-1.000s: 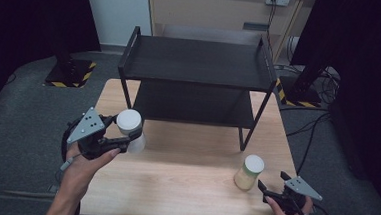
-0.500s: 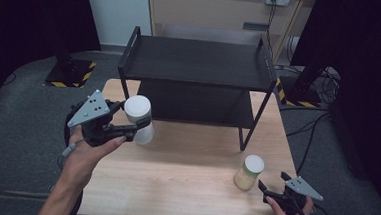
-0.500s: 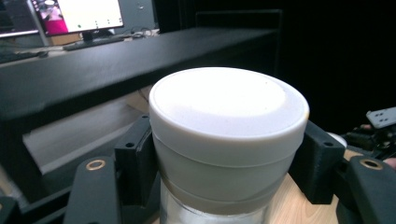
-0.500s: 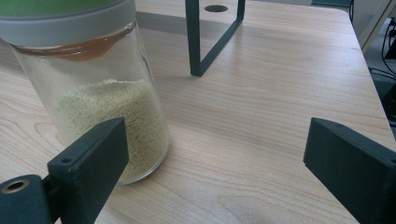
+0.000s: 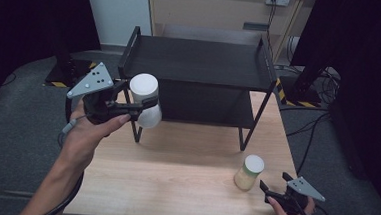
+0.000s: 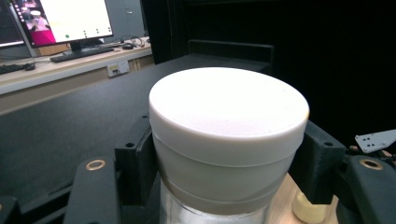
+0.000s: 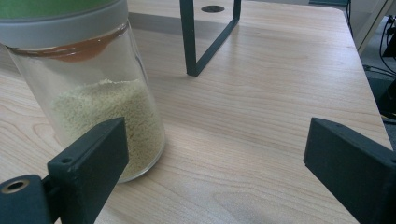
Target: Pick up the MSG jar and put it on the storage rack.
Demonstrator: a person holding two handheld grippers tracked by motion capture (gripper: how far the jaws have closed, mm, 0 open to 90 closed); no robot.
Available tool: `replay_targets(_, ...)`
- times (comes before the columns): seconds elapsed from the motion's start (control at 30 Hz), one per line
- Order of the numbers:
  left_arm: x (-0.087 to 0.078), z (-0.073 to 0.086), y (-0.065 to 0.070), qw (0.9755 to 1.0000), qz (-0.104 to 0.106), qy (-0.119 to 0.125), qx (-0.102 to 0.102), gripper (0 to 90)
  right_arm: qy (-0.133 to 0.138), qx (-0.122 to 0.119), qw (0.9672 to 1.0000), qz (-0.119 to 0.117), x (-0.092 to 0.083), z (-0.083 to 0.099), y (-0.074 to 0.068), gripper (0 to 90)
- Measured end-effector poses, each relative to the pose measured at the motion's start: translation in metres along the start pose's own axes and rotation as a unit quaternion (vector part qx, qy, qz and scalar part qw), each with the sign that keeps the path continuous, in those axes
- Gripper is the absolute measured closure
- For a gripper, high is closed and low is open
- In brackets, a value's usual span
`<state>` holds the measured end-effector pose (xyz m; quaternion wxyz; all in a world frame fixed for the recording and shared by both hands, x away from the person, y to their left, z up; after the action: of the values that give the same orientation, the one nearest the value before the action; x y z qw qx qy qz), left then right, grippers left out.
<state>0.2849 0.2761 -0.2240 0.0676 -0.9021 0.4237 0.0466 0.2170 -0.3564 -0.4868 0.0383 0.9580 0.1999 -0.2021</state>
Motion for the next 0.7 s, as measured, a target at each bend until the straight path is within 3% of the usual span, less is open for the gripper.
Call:
replay_targets(0.47, 0.008, -0.041, -0.007, 0.9995, 0.02, 0.026, 0.001, 32.8, 0.0, 0.003, 1.0, 0.002, -0.001, 0.001, 0.002, 7.0)
replay_targets(0.7, 0.019, -0.06, -0.015, 0.9994, 0.027, 0.022, 0.007, 32.8, -0.001, 0.006, 1.0, 0.002, -0.001, 0.002, 0.003, 6.9)
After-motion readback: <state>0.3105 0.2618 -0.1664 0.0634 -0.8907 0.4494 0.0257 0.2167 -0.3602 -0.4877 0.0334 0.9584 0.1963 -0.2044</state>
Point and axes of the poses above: each handheld gripper's, and its own axes: x roughly forward along the jaws, z roughly out of its underside, y roughly to its right, the point moved 4 cm from there along x, roughly forward along the jaws
